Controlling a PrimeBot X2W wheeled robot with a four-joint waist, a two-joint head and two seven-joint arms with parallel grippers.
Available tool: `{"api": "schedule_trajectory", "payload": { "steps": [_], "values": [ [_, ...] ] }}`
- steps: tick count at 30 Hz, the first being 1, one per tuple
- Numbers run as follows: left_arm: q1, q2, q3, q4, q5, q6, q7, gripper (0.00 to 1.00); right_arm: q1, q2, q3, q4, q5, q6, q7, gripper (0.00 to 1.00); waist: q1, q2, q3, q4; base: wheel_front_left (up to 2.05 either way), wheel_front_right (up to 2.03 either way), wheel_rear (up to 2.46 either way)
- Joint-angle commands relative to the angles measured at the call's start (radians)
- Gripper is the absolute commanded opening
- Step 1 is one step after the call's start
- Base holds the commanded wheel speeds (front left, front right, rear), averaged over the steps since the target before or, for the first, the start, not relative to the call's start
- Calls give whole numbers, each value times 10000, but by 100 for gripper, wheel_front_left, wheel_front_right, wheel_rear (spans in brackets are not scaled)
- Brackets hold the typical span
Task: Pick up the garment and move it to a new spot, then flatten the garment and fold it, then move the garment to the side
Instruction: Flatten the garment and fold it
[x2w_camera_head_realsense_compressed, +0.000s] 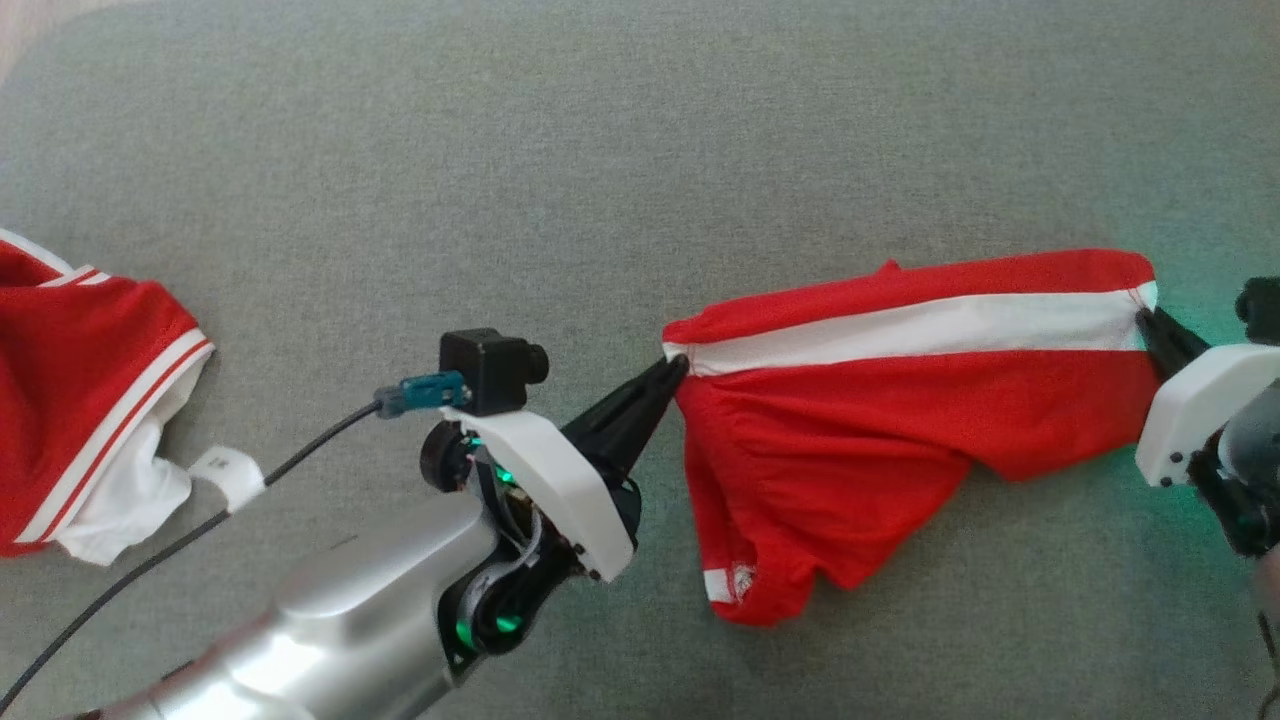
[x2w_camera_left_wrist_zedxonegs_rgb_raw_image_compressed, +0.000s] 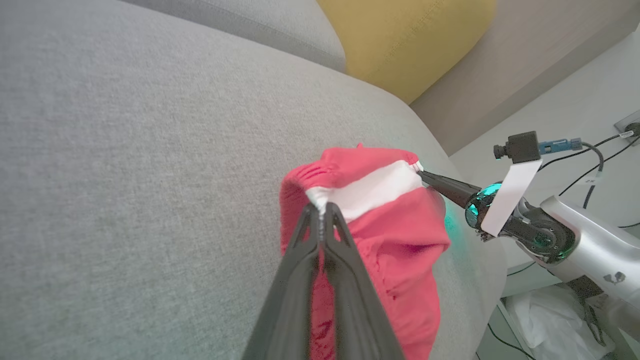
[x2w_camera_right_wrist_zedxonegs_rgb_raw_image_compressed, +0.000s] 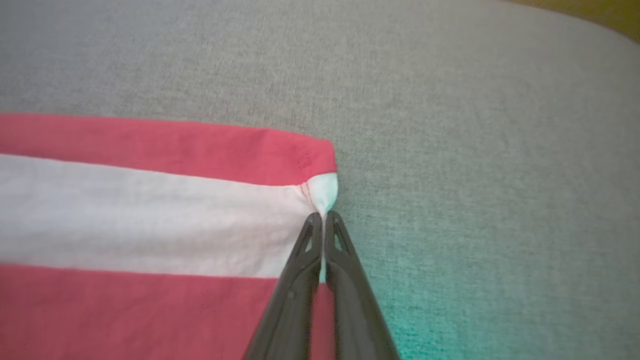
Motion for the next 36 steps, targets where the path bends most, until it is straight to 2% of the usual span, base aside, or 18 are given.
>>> {"api": "schedule_trajectory", "payload": {
  "steps": [1,8,14,20,24,27,31,33,36],
  "values": [
    [-364,341,472,-233,141,57,-228,0,-257,-365,142,-289,-65,-7,-245,0,-1,0,-38,-20,0,0,0],
    [-1238,789,1067,-198,640,26,-720,0,-1221,-336,-402,-802,112,-7,-824,0,-1,0,36,-175,0,0,0],
    [-3756,1179,1867,502,1594,-254,-742,0,-3677,-281,-1385,-1448,-85,-7,-1548,0,-1,0,652,-394,0,0,0],
    [-6570,588,2404,1919,2703,-719,-1229,0,-6365,-115,-2675,-1482,-1339,-7,-2527,0,-1,0,1203,-562,0,0,0],
    [-7340,140,2566,2722,3000,-1041,-1761,0,-7232,143,-3368,-1535,-1925,-7,-2875,0,-1,0,1283,-686,0,0,0],
    [-7043,-22,2541,3112,3014,-1223,-2035,0,-7069,334,-3648,-1658,-2164,-7,-2889,0,-1,0,1256,-787,0,0,0],
    [-5904,-54,2272,3370,3340,-1376,-2299,0,-5671,653,-3839,-2082,-2148,-7,-2559,0,-1,0,1198,-851,0,0,0],
    [-5175,-55,2277,3207,3914,-1394,-2369,0,-4572,874,-4049,-2509,-2056,-7,-2393,0,-1,0,1176,-849,0,0,0],
    [-3461,-179,2846,2326,5286,-1269,-2380,0,-2658,1302,-4457,-3381,-1809,-7,-2175,0,-1,0,1065,-816,0,0,0]
  ]
}}
